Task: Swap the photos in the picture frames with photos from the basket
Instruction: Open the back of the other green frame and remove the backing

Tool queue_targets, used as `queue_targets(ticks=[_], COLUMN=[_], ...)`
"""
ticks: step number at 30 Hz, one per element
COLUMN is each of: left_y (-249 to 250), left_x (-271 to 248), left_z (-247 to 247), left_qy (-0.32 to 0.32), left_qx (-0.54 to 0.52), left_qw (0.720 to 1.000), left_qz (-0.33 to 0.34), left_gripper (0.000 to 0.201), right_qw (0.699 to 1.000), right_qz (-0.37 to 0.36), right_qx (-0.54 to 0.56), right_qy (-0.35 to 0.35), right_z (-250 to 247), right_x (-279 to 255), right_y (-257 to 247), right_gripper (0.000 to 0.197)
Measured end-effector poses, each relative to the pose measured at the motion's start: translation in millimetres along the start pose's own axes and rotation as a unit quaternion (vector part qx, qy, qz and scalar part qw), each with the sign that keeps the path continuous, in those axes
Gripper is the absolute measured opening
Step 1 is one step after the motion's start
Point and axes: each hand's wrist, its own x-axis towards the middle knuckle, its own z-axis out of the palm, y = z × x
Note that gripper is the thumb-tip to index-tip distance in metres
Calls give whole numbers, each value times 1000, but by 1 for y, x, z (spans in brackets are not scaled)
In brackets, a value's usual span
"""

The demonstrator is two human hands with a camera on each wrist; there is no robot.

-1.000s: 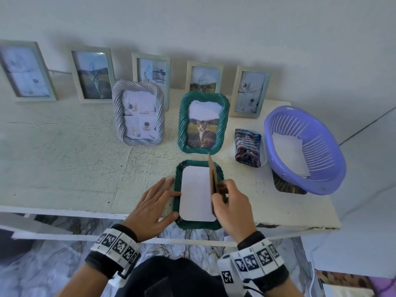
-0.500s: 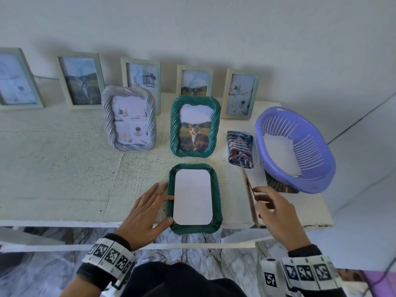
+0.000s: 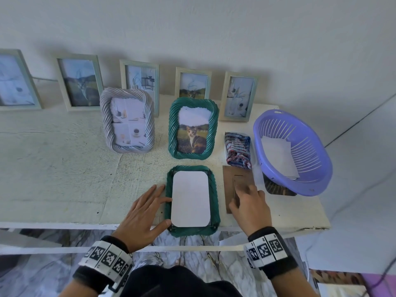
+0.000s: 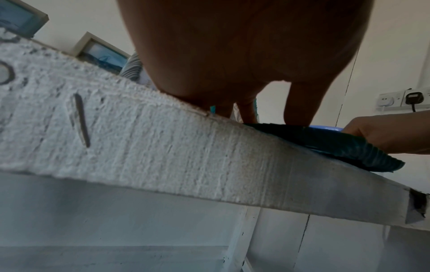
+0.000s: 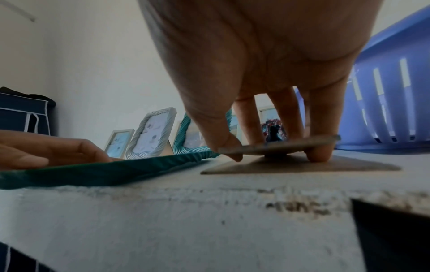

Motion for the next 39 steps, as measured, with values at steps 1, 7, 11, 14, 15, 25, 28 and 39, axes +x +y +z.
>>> queue_targets(ticks=[1,7,11,14,15,25,28,39], left_y=[0,0,1,2,2,2,1,4], left_x=[0,0,0,0,0,0,1,0], left_z=[0,1,0,0,0,0,0,-1], left_qy=[1,3,0,-1,0,-4,-3,-1], left_qx=[0,7,7,6,6,10,10,4], left_qw=[1000,1000,1000,1000,1000,1000,1000,1000], left_qz=[0,0,-4,-5,-5,-9,-8,-13], left_gripper=[60,60,59,59,59,60,60,60], right_qw=[1000,1000,1000,998,996,947,947,943], right_qz=[1,-2,-3,-15,-38,-320,-319,-324], right_qx=[0,-1,8,22,32,24,23,58], right_qy=[2,20,23,55,78,10,22,49], right_z=[0,5,6,4,3,23,27,30], right_x=[2,16,18,11,8,-24,-24,-32], right_y=[0,0,2,-3,-8,-54,-53,-51], right_gripper=[41,39,39,40,40,51,45,30])
